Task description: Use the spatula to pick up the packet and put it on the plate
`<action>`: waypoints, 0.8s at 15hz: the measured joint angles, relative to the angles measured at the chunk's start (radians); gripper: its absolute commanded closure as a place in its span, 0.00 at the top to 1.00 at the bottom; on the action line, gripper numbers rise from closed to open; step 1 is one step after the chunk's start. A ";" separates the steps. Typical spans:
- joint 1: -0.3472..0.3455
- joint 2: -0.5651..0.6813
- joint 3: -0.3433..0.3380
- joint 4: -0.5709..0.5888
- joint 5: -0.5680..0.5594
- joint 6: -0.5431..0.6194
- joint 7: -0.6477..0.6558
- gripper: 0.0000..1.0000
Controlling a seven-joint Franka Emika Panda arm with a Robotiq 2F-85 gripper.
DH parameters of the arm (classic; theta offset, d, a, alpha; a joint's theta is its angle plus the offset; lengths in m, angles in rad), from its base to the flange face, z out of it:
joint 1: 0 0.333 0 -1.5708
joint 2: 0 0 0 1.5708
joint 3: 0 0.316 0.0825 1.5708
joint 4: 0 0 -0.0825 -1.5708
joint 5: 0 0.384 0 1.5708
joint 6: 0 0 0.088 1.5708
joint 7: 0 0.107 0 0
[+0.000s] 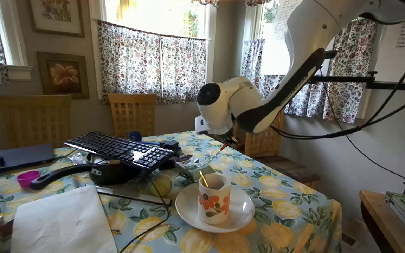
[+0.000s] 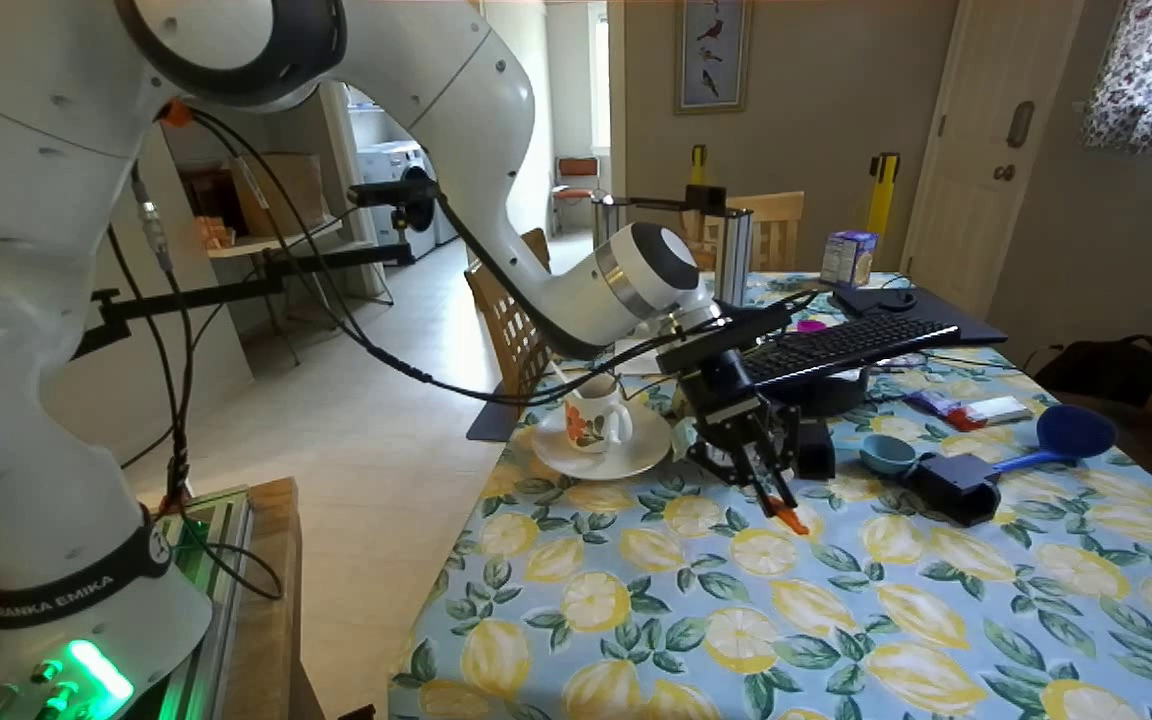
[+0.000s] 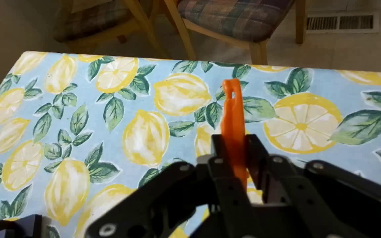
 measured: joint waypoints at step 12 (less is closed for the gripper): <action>-0.035 -0.136 -0.044 -0.189 -0.085 0.038 0.049 0.05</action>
